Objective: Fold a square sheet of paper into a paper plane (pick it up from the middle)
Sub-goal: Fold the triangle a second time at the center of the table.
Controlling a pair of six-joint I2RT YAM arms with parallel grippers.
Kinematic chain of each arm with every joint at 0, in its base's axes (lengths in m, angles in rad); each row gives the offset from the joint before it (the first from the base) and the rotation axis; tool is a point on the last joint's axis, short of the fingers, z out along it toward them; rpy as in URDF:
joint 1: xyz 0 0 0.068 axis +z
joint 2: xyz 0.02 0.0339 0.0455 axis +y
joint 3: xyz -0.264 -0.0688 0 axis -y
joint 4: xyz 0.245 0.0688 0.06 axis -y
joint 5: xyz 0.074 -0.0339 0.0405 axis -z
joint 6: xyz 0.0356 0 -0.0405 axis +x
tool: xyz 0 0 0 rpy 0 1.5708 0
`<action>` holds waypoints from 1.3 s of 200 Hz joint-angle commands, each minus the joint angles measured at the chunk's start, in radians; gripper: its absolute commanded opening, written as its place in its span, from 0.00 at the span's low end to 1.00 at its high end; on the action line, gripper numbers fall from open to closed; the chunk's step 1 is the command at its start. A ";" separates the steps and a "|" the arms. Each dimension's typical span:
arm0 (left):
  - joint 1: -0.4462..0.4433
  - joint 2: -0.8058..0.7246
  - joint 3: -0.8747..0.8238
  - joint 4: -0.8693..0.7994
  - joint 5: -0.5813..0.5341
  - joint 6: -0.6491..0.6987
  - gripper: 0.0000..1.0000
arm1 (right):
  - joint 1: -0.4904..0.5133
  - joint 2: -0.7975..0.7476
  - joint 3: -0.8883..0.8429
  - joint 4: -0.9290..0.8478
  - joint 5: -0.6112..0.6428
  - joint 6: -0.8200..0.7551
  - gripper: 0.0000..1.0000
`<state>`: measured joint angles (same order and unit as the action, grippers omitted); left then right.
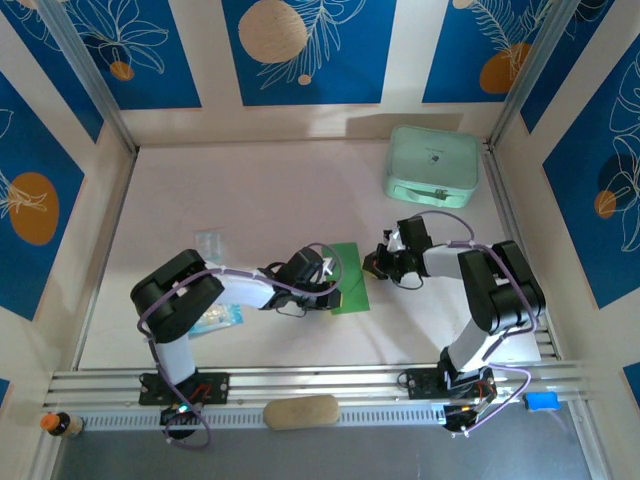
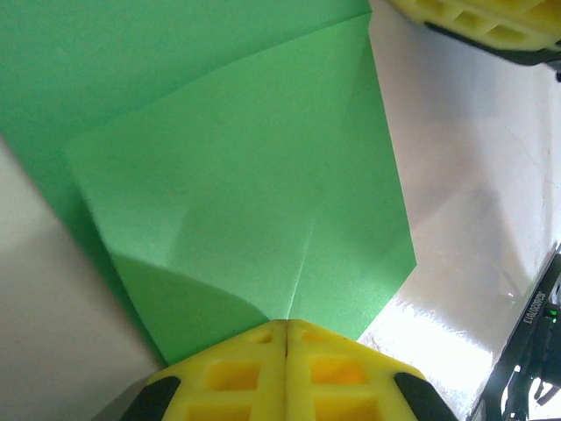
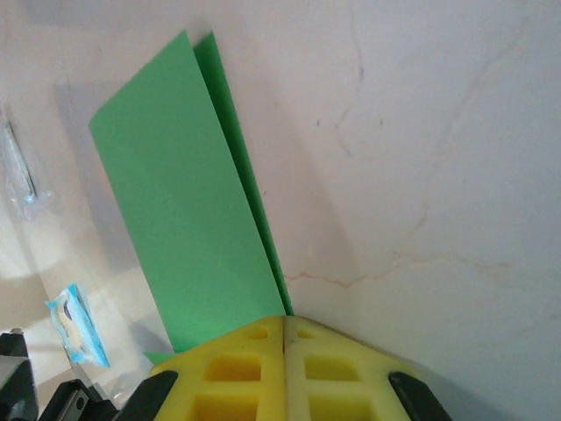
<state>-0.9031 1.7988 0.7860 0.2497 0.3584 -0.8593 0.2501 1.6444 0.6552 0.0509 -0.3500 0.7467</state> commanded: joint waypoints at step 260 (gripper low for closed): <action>0.001 0.121 0.133 -0.103 0.020 -0.067 0.09 | 0.086 0.027 -0.074 -0.024 -0.001 0.014 0.00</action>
<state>-0.9009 1.9163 0.9474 0.2173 0.3885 -0.9123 0.3328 1.6413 0.6098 0.0666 -0.3851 0.7586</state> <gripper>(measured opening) 0.085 0.042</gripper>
